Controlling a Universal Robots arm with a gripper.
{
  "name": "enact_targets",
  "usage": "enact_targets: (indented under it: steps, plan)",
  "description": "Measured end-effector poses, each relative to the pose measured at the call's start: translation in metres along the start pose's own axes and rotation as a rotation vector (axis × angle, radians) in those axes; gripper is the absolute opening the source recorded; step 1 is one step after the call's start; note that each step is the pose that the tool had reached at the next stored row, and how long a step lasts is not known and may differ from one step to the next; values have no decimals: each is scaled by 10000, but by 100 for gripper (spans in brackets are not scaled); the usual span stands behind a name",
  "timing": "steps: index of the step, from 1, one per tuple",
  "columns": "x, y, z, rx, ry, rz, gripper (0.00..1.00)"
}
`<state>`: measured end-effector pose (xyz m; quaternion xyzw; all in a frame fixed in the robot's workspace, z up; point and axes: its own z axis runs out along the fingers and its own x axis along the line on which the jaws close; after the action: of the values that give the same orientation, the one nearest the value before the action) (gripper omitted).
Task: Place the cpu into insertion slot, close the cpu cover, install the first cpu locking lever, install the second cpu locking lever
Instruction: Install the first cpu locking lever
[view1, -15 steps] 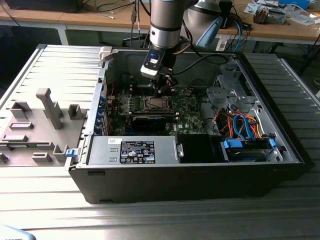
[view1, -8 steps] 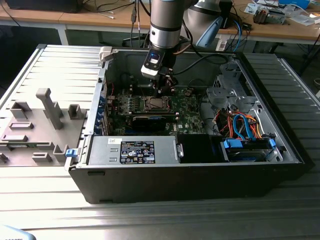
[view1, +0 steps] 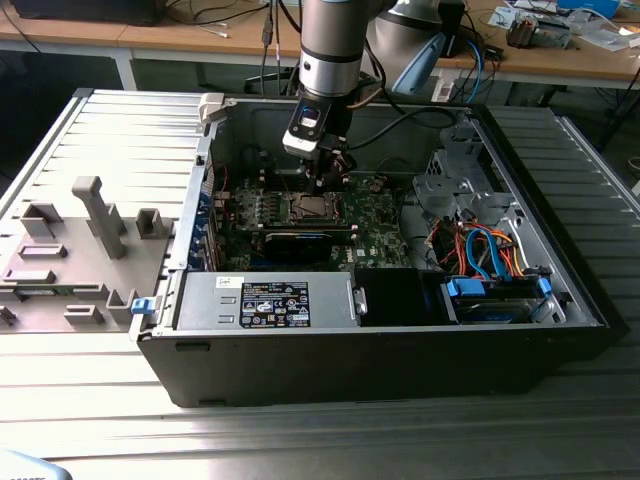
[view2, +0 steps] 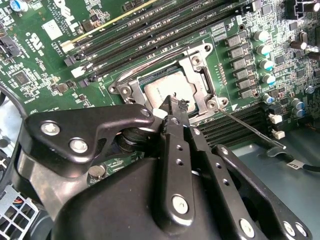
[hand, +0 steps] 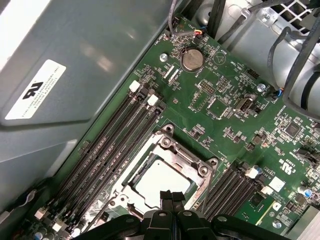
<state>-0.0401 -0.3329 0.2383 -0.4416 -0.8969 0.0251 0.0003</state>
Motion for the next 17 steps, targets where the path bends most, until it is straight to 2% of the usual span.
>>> enact_targets:
  steps: [12, 14, 17]
  plan:
    - [0, 0, 0, -5, -10, -228, 11]
    - [0, 0, 0, -11, -22, -495, 11]
    - [0, 0, 0, -13, -26, -567, 11]
